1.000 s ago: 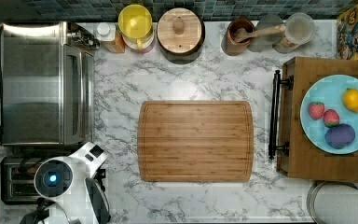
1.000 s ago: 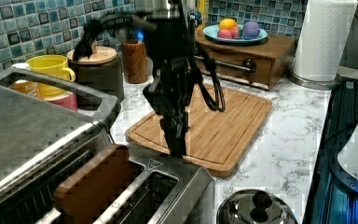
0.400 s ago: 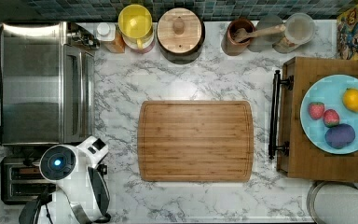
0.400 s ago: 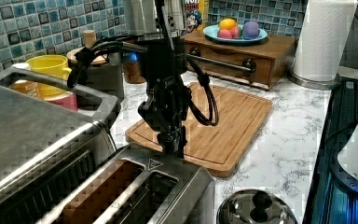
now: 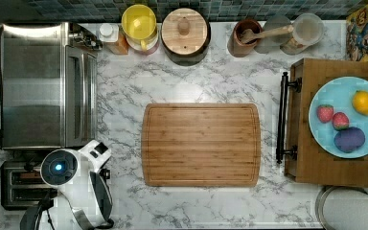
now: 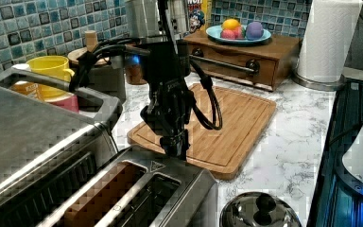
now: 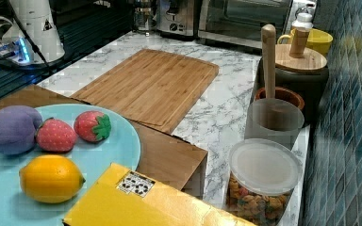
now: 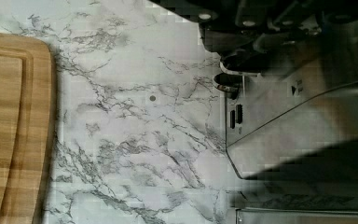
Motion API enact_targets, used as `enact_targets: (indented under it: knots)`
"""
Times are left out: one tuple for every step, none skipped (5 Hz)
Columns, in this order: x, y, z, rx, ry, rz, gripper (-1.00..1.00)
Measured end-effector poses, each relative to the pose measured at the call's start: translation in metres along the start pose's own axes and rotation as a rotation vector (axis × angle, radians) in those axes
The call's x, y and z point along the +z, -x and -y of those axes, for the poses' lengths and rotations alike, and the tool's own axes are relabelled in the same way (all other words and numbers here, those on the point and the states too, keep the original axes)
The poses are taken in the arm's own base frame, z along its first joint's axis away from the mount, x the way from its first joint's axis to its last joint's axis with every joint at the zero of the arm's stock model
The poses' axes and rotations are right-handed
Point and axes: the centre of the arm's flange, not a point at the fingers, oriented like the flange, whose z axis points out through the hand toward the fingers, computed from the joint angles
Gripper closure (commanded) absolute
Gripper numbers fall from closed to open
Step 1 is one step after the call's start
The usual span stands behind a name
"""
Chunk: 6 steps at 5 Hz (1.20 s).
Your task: Turn on the toaster.
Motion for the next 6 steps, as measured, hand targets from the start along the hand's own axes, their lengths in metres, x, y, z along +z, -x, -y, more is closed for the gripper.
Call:
enact_targets:
  knots:
    - [0.0163, -0.0067, 0.0044, -0.044, 0.034, -0.012, 1.0]
    - [0.016, -0.0101, 0.0067, -0.037, 0.043, -0.007, 1.0]
    - [0.015, -0.0104, 0.007, -0.029, 0.04, -0.007, 1.0]
    - [0.0157, -0.0102, 0.0066, -0.028, 0.041, -0.007, 1.0]
    - [0.0158, -0.0092, 0.0089, -0.044, 0.052, -0.012, 1.0]
    - [0.0151, -0.0091, 0.01, -0.046, 0.054, -0.014, 1.0]
